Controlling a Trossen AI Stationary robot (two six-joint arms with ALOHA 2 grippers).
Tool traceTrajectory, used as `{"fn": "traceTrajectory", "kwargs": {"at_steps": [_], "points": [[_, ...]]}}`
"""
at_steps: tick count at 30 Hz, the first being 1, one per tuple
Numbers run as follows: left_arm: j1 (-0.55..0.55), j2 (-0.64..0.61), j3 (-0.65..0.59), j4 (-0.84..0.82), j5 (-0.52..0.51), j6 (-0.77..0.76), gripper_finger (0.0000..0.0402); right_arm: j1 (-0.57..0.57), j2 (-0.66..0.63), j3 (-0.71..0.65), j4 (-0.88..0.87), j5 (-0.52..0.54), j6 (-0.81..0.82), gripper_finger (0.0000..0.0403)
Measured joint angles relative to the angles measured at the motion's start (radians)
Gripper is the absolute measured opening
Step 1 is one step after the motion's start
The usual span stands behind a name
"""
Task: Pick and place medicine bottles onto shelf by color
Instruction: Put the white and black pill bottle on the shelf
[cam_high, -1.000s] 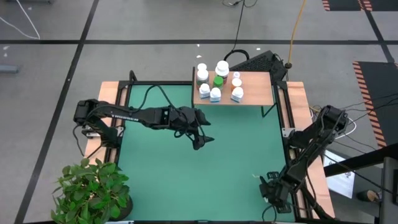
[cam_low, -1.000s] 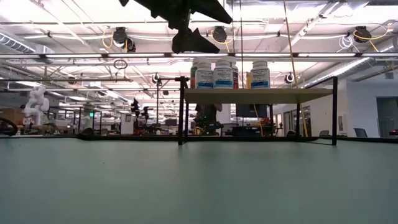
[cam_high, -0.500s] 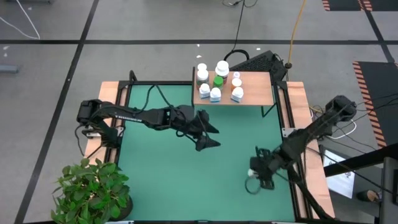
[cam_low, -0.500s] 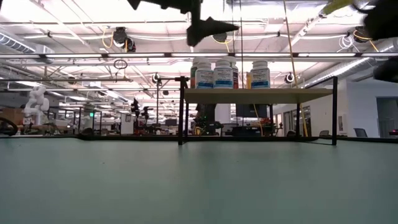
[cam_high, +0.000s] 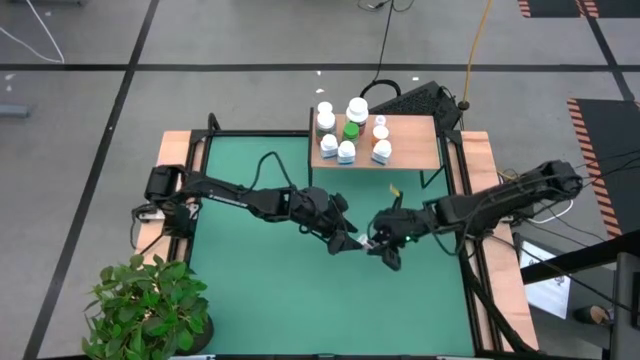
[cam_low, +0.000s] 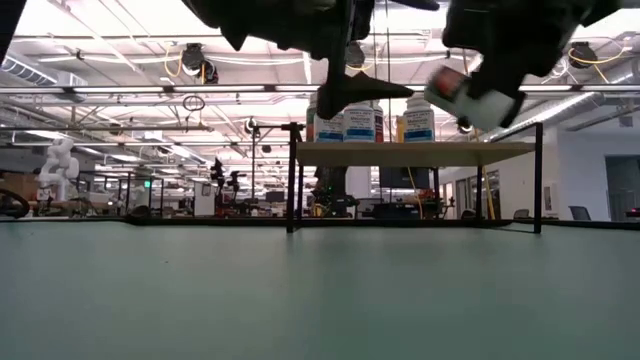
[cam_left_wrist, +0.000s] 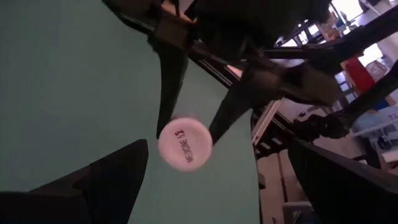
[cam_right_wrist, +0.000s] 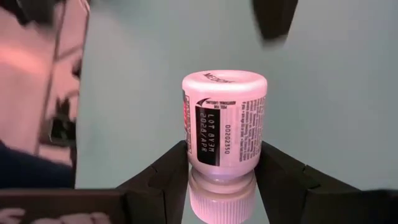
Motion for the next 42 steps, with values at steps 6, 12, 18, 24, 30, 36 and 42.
{"fn": "traceTrajectory", "kwargs": {"at_steps": [6,12,18,24,30,36,42], "points": [[0.002,0.003,0.0,0.01,-0.021,0.007,0.039,-0.044,0.0,0.001,0.052,-0.013,-0.006,0.0152],[0.007,0.012,0.0,-0.001,-0.075,0.042,0.039,-0.047,0.0,0.001,0.109,-0.027,-0.024,0.0153],[0.012,0.014,-0.002,0.002,-0.083,0.047,0.039,-0.052,0.0,0.001,0.187,-0.027,-0.022,0.0153],[0.011,0.014,-0.002,0.021,-0.051,0.018,0.0339,-0.068,0.0,0.001,0.189,-0.027,0.001,0.0154],[0.011,0.014,-0.002,0.019,0.005,0.004,0.0246,-0.068,0.0,0.001,0.217,-0.028,0.006,0.0154],[0.016,0.014,-0.002,0.022,0.008,-0.026,0.0164,-0.068,0.0,0.001,0.212,-0.03,0.015,0.0155],[0.031,0.014,-0.002,0.031,0.015,-0.046,0.0152,-0.066,-0.013,0.001,0.2,-0.025,0.005,0.0165]]}}
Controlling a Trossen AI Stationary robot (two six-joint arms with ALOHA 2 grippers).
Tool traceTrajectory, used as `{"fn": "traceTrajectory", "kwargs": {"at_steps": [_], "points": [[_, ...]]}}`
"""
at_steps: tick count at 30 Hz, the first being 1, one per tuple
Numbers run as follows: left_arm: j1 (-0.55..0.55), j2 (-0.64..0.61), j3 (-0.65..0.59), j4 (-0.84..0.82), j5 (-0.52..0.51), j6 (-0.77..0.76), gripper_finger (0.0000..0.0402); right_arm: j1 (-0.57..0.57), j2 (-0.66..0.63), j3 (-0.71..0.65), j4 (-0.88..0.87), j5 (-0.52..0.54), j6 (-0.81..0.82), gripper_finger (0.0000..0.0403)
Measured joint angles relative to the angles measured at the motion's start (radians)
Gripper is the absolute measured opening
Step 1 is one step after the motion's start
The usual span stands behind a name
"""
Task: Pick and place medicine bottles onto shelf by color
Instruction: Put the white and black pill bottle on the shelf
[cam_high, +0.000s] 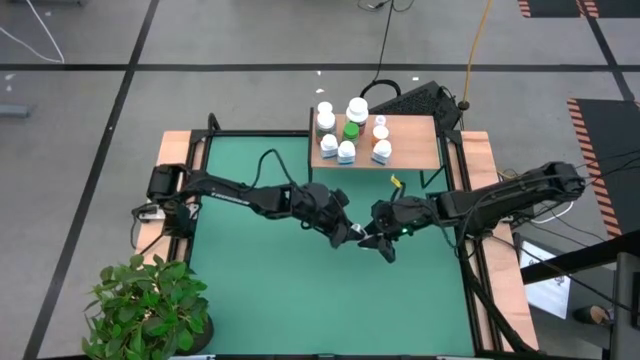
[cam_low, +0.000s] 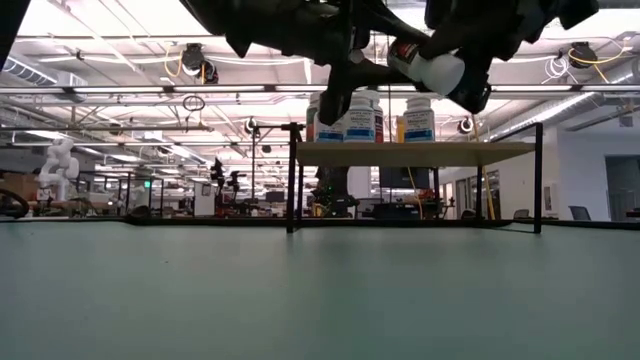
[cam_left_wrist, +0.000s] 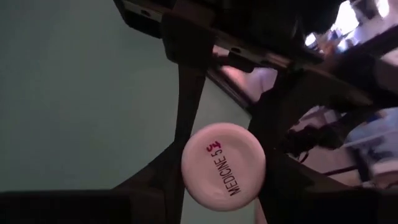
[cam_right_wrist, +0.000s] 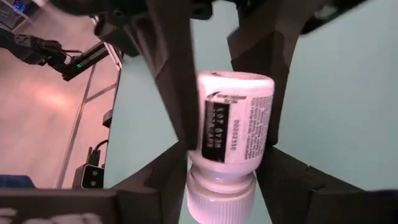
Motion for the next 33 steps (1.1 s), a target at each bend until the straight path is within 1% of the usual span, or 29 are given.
{"fn": "traceTrajectory", "kwargs": {"at_steps": [2,4,7,10,12,14,18,20,23,27,33], "points": [[0.004,-0.003,0.0,0.035,0.001,-0.04,0.0154,0.012,-0.039,-0.001,-0.012,0.02,-0.023,0.018],[0.006,-0.017,0.0,0.083,-0.002,-0.068,0.0161,0.027,-0.103,-0.001,-0.03,0.07,-0.04,0.02],[0.011,-0.039,0.0,0.155,-0.024,-0.072,0.0164,0.043,-0.218,0.0,-0.107,0.197,-0.047,0.0231],[0.031,-0.044,0.0,0.265,-0.042,-0.072,0.0157,0.047,-0.315,0.0,-0.118,0.299,-0.068,0.0254],[0.048,-0.06,0.0,0.34,-0.054,-0.086,0.0153,0.047,-0.36,0.0,-0.048,0.36,-0.118,0.0263],[0.061,-0.067,0.001,0.445,-0.085,-0.088,0.0153,0.047,-0.386,0.0,0.058,0.401,-0.218,0.0266],[0.09,-0.061,0.0,0.634,-0.096,-0.087,0.0162,0.046,-0.379,0.0,0.3,0.448,-0.492,0.0267],[0.103,-0.064,0.0,0.697,-0.11,-0.089,0.0162,0.045,-0.362,0.0,0.414,0.476,-0.597,0.0267],[0.117,-0.065,0.0,0.759,-0.119,-0.089,0.0157,0.041,-0.331,0.0,0.535,0.501,-0.716,0.0267],[0.123,-0.063,0.0,0.794,-0.128,-0.072,0.0158,0.019,-0.288,0.0,0.626,0.497,-0.745,0.0267],[0.12,-0.063,0.0,0.805,-0.128,-0.06,0.016,-0.003,-0.226,-0.001,0.686,0.495,-0.74,0.0257]]}}
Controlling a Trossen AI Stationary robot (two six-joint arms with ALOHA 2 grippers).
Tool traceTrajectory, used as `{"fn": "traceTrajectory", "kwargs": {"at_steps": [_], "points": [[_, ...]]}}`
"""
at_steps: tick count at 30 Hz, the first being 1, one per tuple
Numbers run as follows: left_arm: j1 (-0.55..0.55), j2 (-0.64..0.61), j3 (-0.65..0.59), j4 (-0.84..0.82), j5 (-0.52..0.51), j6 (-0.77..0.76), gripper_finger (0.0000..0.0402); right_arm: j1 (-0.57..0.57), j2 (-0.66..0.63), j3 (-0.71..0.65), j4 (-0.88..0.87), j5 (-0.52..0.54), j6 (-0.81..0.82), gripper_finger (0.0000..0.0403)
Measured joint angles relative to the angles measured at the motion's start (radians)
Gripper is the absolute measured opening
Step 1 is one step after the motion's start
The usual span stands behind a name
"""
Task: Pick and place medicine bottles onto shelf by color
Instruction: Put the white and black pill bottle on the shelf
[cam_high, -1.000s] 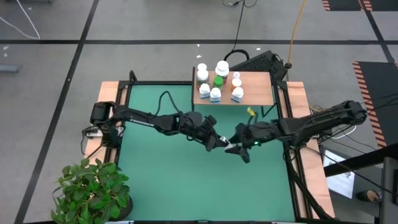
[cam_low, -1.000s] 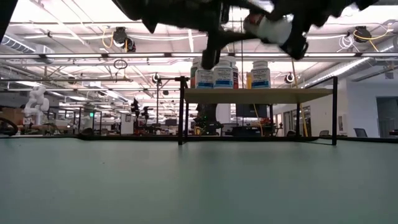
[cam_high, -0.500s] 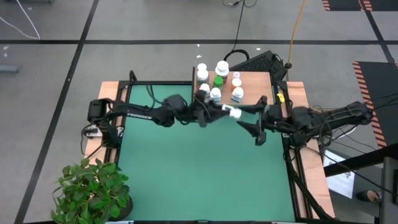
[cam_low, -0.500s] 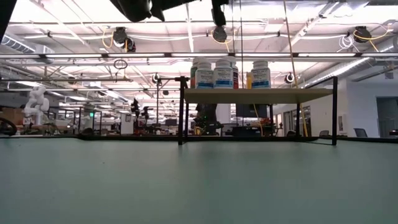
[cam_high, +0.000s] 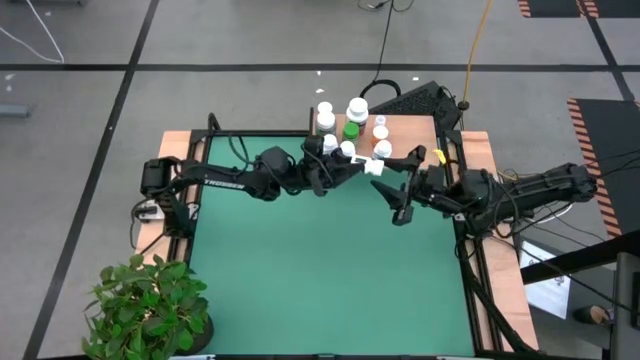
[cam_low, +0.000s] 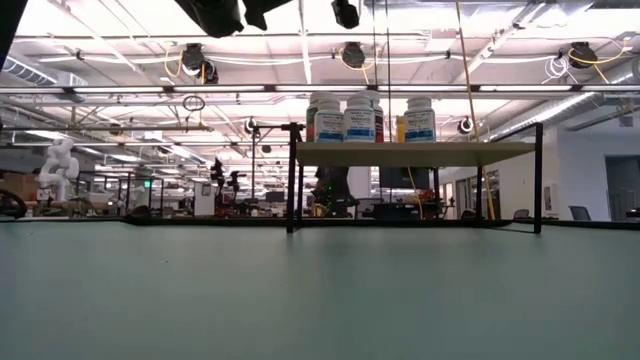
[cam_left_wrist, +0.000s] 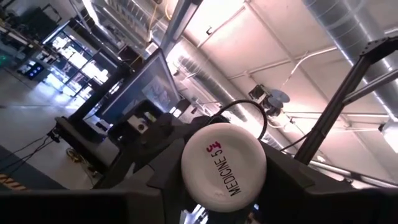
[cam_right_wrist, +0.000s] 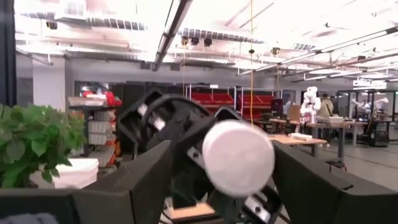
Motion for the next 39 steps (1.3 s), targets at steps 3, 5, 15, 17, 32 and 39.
{"fn": "traceTrajectory", "kwargs": {"at_steps": [3,5,15,17,32,39], "points": [[-0.002,0.0,0.0,0.001,0.001,0.013,0.0157,0.0,0.011,0.0,0.032,0.002,-0.003,0.0243],[-0.002,0.0,0.0,0.003,0.003,0.014,0.0159,0.0,0.012,0.0,0.04,0.002,0.003,0.0228],[-0.002,0.0,0.0,-0.001,0.015,-0.017,0.0167,-0.008,0.01,0.001,0.019,0.018,0.031,0.014],[-0.002,0.0,0.0,-0.006,0.026,-0.031,0.0175,-0.011,0.003,0.002,0.0,0.028,0.033,0.014],[-0.004,0.001,0.0,-0.199,0.147,0.087,0.0371,-0.166,-0.003,0.524,-0.882,0.027,0.031,0.0148],[-0.008,0.001,0.0,-0.453,0.135,0.156,0.0365,-0.46,0.055,0.694,-1.262,0.026,0.001,0.0147]]}}
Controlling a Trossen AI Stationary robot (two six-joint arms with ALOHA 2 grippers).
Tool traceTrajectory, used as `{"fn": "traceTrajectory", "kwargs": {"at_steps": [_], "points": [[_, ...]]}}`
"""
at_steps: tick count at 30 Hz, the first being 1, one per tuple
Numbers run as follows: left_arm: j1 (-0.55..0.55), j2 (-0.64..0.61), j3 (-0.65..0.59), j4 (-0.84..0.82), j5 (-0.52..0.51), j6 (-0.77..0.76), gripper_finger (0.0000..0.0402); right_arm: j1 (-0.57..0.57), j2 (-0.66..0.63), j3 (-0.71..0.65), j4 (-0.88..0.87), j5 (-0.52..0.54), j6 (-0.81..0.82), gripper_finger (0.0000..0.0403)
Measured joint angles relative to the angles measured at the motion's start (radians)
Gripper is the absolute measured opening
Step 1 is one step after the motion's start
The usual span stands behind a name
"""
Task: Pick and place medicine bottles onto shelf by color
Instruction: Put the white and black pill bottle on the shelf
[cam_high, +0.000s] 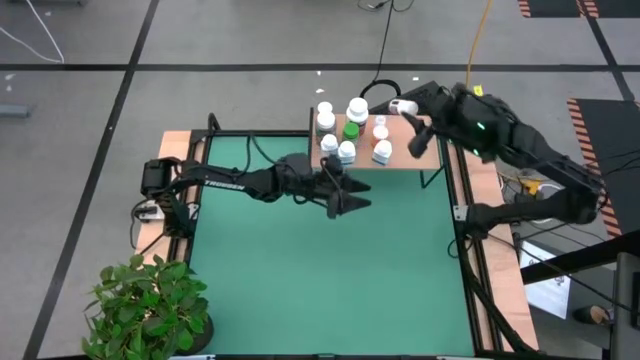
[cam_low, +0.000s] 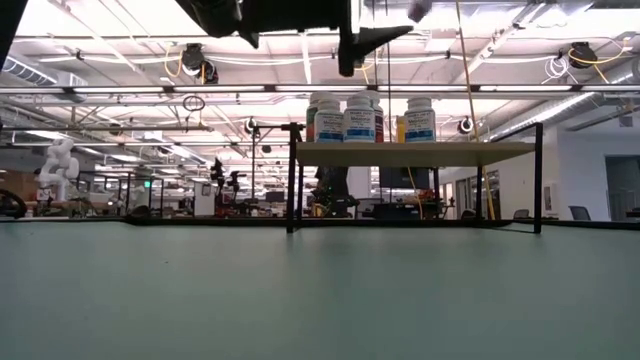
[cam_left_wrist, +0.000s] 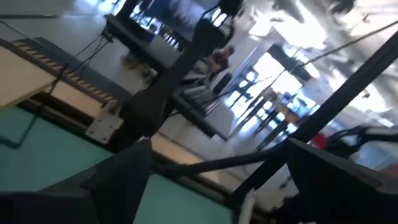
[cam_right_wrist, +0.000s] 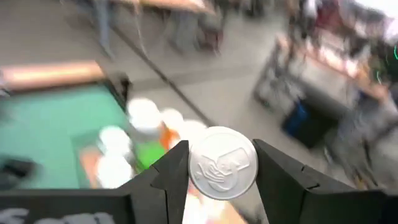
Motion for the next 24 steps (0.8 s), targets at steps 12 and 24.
{"fn": "traceTrajectory", "kwargs": {"at_steps": [12,24], "points": [[-0.052,-0.151,0.0,-0.421,-0.088,0.35,0.026,-0.496,0.257,0.0,-0.24,-0.429,0.033,0.0149],[-0.051,-0.26,-0.001,-0.757,-0.267,0.4,0.0191,-0.608,0.414,0.0,-0.258,-0.498,-0.051,0.0151]]}}
